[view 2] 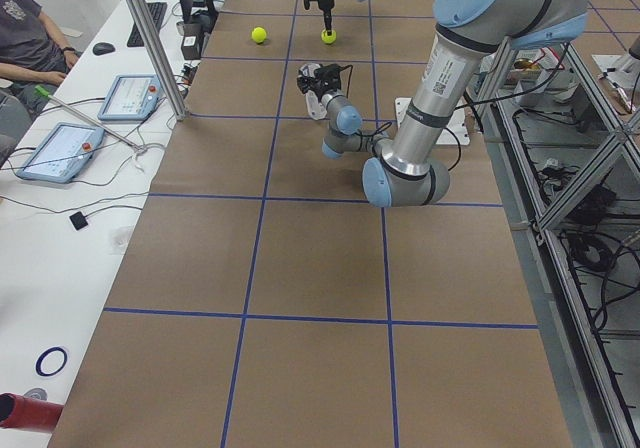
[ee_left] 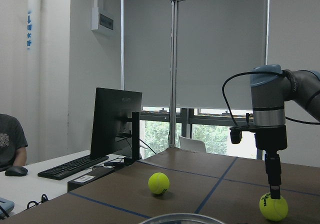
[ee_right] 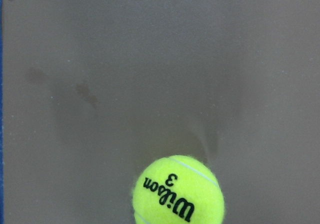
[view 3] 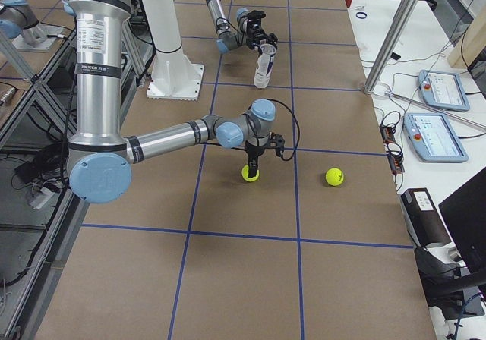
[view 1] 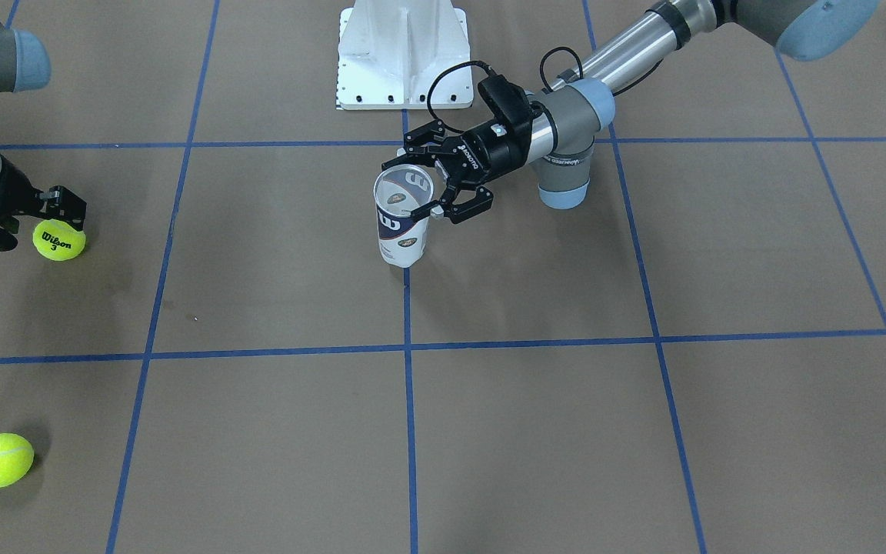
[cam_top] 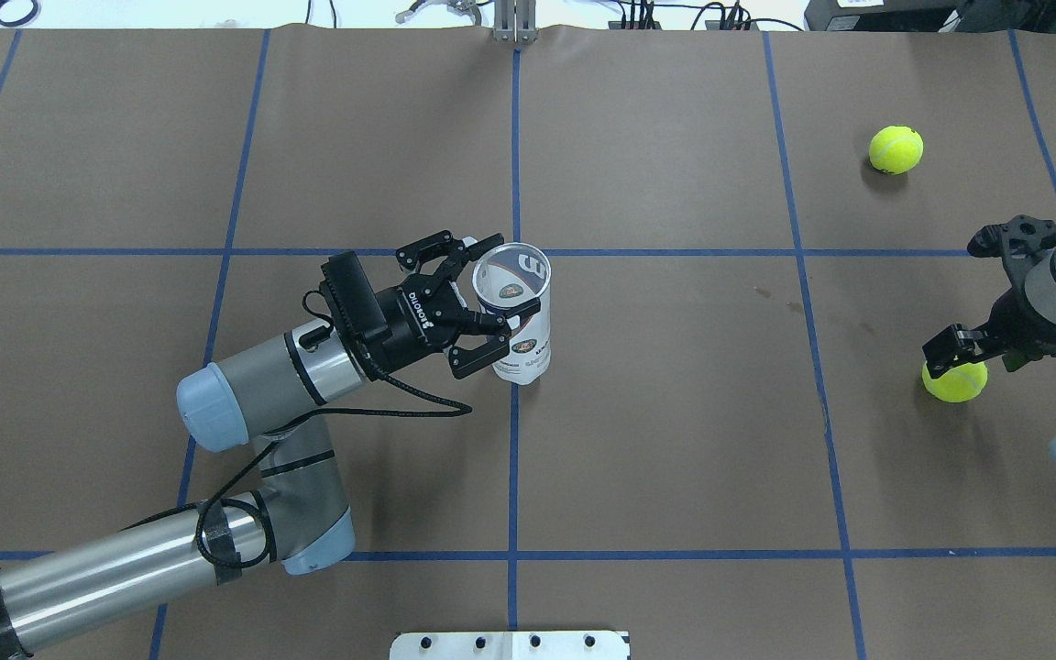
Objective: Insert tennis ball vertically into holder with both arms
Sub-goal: 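Lower the right gripper onto the nearer yellow tennis ball and grasp it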
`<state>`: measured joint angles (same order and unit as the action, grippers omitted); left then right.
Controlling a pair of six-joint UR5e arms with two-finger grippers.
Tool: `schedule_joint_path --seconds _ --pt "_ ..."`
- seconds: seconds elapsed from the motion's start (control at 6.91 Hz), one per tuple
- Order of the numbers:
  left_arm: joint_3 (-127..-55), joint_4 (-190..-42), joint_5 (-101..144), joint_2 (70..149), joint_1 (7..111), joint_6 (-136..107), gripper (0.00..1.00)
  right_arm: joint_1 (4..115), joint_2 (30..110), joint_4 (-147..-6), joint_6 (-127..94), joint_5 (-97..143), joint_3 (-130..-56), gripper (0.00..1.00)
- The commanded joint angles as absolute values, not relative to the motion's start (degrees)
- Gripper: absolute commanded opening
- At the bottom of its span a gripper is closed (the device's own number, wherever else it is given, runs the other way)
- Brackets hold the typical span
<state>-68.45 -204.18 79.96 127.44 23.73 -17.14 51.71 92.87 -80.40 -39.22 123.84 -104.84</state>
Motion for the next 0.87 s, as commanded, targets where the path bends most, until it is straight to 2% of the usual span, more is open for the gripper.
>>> schedule_joint_path --seconds 0.0,0.14,0.29,0.43,0.72 --pt "-68.47 -204.17 79.89 127.44 23.73 -17.14 0.56 50.80 92.11 -80.33 -39.29 122.96 -102.84 0.91" --pt "-68.47 -204.17 79.89 127.44 23.73 -17.14 0.56 50.71 91.59 -80.42 -39.29 123.05 -102.40 0.81" --pt "-68.47 -204.17 79.89 127.44 23.73 -17.14 0.56 50.71 91.50 -80.42 -39.46 123.13 -101.70 0.59" --pt "-68.47 -204.17 79.98 127.35 23.73 -17.14 0.56 50.80 91.41 -80.42 -39.46 123.48 -101.86 0.01" --pt "-68.47 -204.34 79.98 126.74 23.73 -17.14 0.57 50.97 90.88 -80.86 -39.64 124.80 -104.74 0.00"
